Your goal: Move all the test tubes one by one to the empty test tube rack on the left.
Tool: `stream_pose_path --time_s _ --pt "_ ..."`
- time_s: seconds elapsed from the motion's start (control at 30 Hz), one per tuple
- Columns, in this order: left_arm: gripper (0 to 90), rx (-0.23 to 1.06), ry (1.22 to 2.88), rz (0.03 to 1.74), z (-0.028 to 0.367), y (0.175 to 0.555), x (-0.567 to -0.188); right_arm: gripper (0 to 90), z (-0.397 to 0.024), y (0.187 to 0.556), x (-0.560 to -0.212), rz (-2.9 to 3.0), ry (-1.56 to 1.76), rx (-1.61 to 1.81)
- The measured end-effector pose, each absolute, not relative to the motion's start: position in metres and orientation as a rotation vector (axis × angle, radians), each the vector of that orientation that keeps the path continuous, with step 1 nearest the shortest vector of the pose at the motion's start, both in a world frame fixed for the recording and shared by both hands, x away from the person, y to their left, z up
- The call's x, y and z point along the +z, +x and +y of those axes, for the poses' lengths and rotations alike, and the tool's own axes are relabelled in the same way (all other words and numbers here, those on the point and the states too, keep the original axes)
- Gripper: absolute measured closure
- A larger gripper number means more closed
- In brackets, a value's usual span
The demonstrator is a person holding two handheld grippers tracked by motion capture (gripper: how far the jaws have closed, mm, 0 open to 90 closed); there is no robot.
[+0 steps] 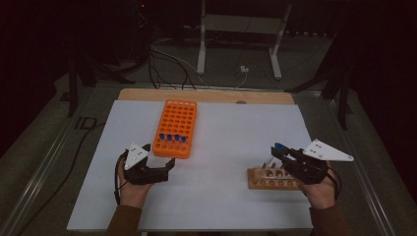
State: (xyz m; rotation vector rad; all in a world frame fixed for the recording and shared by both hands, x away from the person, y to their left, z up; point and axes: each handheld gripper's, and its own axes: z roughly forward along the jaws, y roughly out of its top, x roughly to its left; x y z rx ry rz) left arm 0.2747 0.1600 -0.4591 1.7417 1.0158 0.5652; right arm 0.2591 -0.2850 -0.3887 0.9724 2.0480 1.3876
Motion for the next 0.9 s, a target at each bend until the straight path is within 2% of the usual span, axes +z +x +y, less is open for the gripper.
stream_pose_path --time_s 0.63,0.9 --pt "1.6 0.511 1.799 0.855 0.086 0.281 -0.450 76.8 -0.214 0.286 -0.402 2.165 0.910 1.443" --pt "6.1 0.490 1.863 0.760 0.046 0.278 -0.448 76.8 -0.192 0.292 -0.410 2.215 0.897 1.457"
